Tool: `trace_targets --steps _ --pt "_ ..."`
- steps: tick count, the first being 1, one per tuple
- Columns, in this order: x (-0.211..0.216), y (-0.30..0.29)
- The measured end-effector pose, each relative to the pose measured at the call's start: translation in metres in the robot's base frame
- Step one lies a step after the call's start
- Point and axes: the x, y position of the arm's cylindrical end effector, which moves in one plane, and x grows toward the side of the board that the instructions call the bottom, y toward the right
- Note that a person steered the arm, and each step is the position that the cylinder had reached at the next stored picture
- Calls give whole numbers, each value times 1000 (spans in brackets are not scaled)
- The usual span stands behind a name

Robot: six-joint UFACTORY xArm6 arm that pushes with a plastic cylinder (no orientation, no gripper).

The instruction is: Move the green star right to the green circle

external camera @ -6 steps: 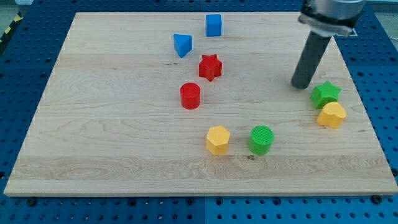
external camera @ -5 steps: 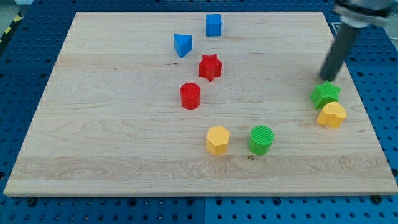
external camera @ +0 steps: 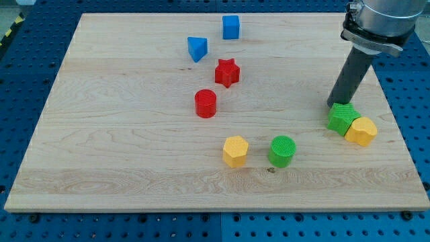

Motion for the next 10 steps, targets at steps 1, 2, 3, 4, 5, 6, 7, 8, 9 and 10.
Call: trace_targets --steps 1,2,3,4,5,6,7,8,9,10 --pt "1 -18" --pt "6 -18" --pt "-14 9" --pt "-6 30" --pt "8 21" --pt "22 7" --pt "31 -8" --pt "31 -25" --pt "43 -32" --pt "64 -32"
